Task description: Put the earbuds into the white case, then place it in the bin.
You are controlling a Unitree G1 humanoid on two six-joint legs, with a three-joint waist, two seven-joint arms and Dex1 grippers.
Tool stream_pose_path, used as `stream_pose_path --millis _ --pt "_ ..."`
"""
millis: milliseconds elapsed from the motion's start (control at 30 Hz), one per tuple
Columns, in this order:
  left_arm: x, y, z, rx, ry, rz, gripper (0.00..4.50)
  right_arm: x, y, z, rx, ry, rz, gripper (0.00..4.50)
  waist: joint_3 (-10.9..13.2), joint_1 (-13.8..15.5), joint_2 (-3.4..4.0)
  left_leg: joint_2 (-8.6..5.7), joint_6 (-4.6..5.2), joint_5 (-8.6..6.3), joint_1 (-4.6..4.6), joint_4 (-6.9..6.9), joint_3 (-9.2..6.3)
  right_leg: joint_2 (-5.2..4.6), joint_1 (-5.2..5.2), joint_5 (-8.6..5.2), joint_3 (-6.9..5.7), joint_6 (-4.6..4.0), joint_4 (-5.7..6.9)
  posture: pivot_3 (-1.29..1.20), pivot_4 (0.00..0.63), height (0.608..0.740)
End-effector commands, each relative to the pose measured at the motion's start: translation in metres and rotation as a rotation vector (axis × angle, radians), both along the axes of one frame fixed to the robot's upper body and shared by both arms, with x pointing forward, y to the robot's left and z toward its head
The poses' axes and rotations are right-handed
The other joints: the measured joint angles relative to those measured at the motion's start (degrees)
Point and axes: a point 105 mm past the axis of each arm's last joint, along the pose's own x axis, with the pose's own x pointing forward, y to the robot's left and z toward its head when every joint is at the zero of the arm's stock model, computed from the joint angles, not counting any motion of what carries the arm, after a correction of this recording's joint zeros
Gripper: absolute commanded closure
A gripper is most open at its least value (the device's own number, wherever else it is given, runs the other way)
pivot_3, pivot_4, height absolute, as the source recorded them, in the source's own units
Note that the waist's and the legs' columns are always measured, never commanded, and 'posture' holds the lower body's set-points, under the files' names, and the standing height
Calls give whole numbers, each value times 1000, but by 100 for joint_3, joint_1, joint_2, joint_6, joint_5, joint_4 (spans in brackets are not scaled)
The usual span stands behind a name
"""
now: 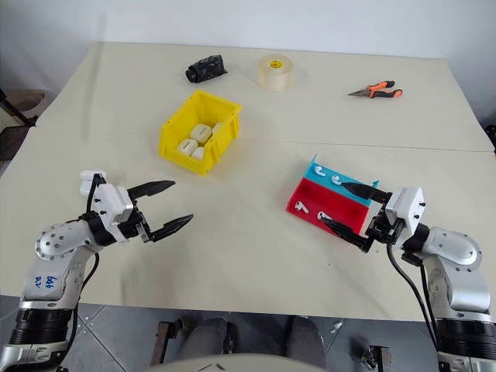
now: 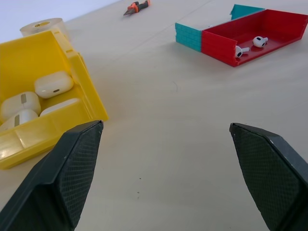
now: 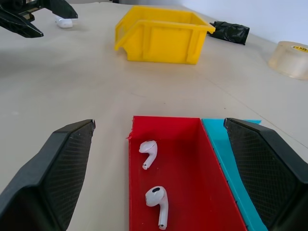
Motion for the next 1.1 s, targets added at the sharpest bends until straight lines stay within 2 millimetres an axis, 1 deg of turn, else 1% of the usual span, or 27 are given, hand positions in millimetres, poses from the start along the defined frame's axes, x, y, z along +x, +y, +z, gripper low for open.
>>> stream_pose_path --millis 33,200,233,300,367,467,567,667,733,800,867,1000,1033,1100 --pt "0 0 8 17 -48 4 22 -1 1 7 -3 -28 11 0 0 -2 0 0 0 0 0 0 0 0 0 0 0 0 0 0 150 740" --pt "0 5 15 -41 -42 47 22 0 5 6 1 -19 35 0 0 -3 0 0 0 0 0 0 0 0 0 0 0 0 0 0 150 740" --pt "-1 9 17 -54 -52 65 22 1 8 6 5 -18 47 0 0 -6 0 1 0 0 0 0 0 0 0 0 0 0 0 0 150 740" --pt "-3 21 15 -51 -59 154 22 3 15 7 11 -18 77 0 0 -15 0 1 0 0 0 0 -1 0 0 0 0 0 0 0 150 740" --pt "-5 38 13 -77 -44 281 22 5 24 8 16 -22 113 0 0 -49 0 4 0 0 3 -3 0 1 0 0 1 0 0 0 150 740" --pt "-13 63 13 -124 -38 487 22 5 39 12 33 -38 174 0 0 -108 0 6 0 0 4 -7 -2 1 0 0 0 0 1 0 150 740" --pt "-30 90 3 -141 40 714 22 6 57 19 59 -75 242 0 0 -134 -1 6 0 0 3 -6 -7 0 0 0 1 0 1 0 150 740" --pt "-49 113 -3 -213 75 948 22 6 75 26 93 -124 314 0 0 -131 -1 7 0 0 4 -6 -15 -1 1 0 4 0 1 0 150 740" --pt "-60 124 -5 -265 84 1063 22 6 85 31 114 -143 346 0 0 -116 -3 6 0 0 4 -5 -44 -2 3 0 6 0 0 0 150 740" --pt "-70 130 -10 -303 120 1153 22 8 90 34 134 -167 350 0 -3 -104 -6 4 0 0 2 -1 -70 -2 7 0 3 0 2 0 150 740" --pt "-73 128 -10 -321 155 1181 22 9 91 37 145 -198 350 0 -3 -67 -7 1 0 0 1 3 -77 -4 10 0 3 0 3 0 150 740" --pt "-62 118 -3 -304 236 1140 22 13 88 34 125 -161 352 0 -3 -14 -7 -1 0 0 -2 8 -78 -3 10 0 5 -1 2 0 150 740" --pt "-57 118 -3 -285 289 1138 22 13 87 33 114 -142 357 0 -3 -9 -7 -1 0 0 -3 9 -78 -3 10 0 4 -1 2 0 150 740" --pt "-47 131 0 -235 383 1199 22 15 85 33 109 -110 365 0 -3 9 -7 -2 -1 0 -2 12 -79 -1 11 -1 5 -2 8 0 150 740"
